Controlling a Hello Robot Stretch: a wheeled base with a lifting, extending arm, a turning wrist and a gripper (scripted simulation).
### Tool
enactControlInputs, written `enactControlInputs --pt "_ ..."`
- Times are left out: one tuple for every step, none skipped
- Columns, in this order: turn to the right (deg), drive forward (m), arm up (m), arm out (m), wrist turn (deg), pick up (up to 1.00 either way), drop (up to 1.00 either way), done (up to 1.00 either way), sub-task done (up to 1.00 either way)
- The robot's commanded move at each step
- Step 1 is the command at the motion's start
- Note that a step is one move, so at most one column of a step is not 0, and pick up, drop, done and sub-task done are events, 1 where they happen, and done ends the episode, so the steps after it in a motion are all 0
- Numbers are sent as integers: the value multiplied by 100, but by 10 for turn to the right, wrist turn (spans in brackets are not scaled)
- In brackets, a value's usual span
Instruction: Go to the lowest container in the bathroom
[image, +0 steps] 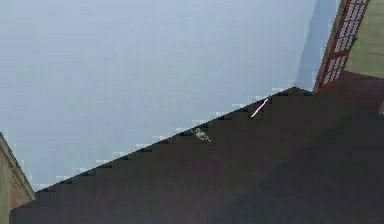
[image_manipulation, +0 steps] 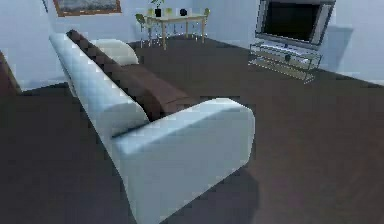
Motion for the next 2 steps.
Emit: enactControlInputs --pt "450 0 0 0 0 0 0 0 0" --pt "0 30 0 0 0 0 0 0 0"
